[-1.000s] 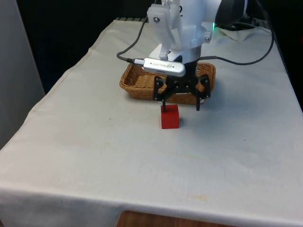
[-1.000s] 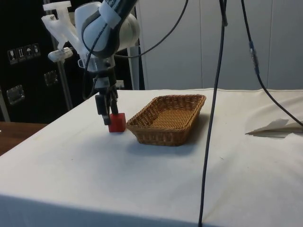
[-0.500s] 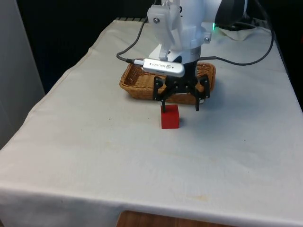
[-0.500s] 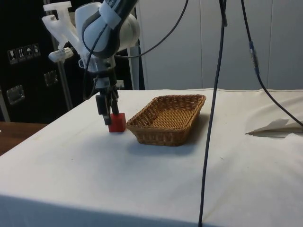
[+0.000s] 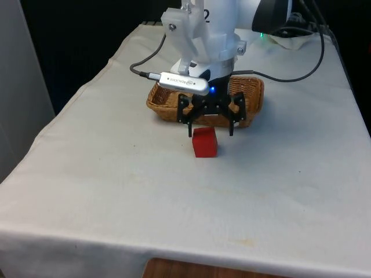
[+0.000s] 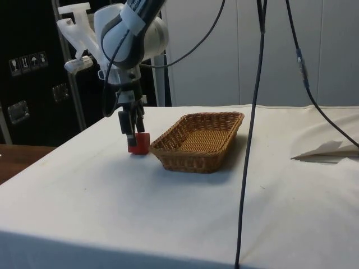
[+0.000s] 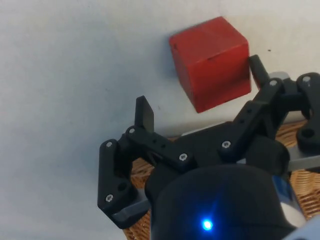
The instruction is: Pick up the cube and place it into the basket.
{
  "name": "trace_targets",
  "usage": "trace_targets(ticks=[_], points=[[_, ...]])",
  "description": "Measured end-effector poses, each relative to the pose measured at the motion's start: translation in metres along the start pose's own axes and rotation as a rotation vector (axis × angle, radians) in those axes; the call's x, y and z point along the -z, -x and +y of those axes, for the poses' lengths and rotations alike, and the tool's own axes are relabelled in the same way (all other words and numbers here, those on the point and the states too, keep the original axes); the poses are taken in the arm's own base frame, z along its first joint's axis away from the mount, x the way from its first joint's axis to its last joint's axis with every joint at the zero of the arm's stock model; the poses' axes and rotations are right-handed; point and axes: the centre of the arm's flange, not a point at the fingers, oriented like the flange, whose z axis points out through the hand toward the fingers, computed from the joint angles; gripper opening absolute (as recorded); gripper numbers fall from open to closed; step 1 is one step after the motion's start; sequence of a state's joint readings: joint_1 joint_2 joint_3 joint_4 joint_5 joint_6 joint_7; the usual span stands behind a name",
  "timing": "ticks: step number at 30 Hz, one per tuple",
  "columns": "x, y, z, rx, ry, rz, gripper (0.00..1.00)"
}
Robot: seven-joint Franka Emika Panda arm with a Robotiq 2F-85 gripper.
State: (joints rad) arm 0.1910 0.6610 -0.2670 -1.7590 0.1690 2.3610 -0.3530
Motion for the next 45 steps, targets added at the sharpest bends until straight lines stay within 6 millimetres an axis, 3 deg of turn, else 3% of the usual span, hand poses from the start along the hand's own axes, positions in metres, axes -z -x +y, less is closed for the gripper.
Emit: trace_targets(ticks=[27,45], points=[[0.0002,0.0021,0.0079,-0.013,0.003,-0.001,1.00],[0.0021,-0.0018,0.0002,-0.030,-0.002,0.005,1.00]])
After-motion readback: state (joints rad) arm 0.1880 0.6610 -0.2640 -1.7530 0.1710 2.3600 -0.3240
